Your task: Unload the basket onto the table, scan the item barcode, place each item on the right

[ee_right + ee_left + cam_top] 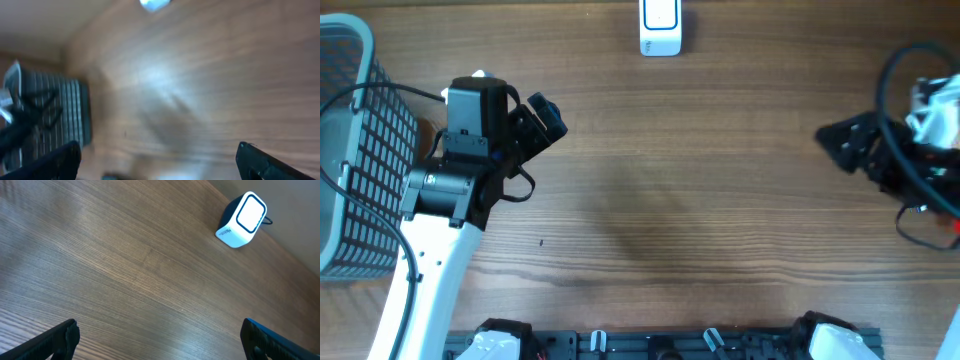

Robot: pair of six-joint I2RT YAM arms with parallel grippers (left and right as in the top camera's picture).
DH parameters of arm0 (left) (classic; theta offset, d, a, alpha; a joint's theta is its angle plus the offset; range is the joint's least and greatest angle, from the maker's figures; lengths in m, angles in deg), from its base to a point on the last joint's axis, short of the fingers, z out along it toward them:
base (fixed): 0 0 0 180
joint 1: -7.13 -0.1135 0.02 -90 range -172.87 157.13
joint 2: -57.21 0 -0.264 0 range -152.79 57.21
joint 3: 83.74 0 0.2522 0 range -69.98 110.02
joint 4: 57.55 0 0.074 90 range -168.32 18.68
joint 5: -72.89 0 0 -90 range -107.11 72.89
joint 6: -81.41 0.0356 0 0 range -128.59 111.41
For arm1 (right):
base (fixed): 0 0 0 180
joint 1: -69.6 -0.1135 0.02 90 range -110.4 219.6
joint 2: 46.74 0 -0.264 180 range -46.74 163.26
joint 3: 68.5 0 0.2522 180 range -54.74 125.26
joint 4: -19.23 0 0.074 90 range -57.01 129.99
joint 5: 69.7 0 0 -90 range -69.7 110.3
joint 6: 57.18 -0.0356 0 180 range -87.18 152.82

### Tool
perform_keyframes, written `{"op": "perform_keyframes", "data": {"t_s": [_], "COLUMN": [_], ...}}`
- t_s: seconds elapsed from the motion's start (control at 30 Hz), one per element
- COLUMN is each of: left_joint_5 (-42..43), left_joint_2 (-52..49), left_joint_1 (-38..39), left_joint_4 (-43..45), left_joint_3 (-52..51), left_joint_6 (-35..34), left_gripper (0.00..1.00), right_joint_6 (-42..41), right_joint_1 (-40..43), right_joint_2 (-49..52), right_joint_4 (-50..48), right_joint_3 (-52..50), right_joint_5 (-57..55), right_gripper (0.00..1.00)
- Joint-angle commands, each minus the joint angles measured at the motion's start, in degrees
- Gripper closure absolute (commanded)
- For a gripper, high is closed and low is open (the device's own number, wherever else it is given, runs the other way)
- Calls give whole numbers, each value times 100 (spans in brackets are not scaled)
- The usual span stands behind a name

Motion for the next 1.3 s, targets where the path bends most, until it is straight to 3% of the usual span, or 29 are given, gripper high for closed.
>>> {"op": "perform_keyframes", "data": {"t_s": [0.0, 0.1, 0.2, 0.3, 0.47, 0.6, 0.73, 1.03, 1.27], "left_joint_5": [-96, -96, -98, -96, -96, -96, -96, -96, -96], "left_joint_2": [-11, -11, -11, -11, -11, -11, -11, -11, -11], "left_joint_1": [-11, -11, -11, -11, -11, -11, -11, -11, -11], "left_joint_4": [15, 15, 15, 15, 15, 15, 15, 15, 15], "left_joint_3": [55, 55, 55, 55, 55, 55, 55, 55, 55], "left_joint_6": [90, 90, 90, 90, 90, 90, 90, 90, 90], "left_gripper": [0, 0, 0, 0, 0, 0, 0, 0, 0], "right_joint_6": [138, -85, -1436, -2175, -2063, -1145, -997, -326, -168], "right_joint_1": [-651, -1237, -1668, -1670, -1672, -1687, -1718, -3453, -3635], "right_joint_2": [-114, -271, -299, -164, 149, 105, -55, -898, -1519], "right_joint_4": [118, 118, 59, 7, 37, -76, -317, -2262, -2380], "right_joint_3": [-470, -1126, -1974, -2240, -2293, -2293, -2306, -2312, -2312], "right_joint_5": [-260, -273, -313, -643, -1071, -1099, -1132, -1515, -1862], "right_gripper": [0, 0, 0, 0, 0, 0, 0, 0, 0]}}
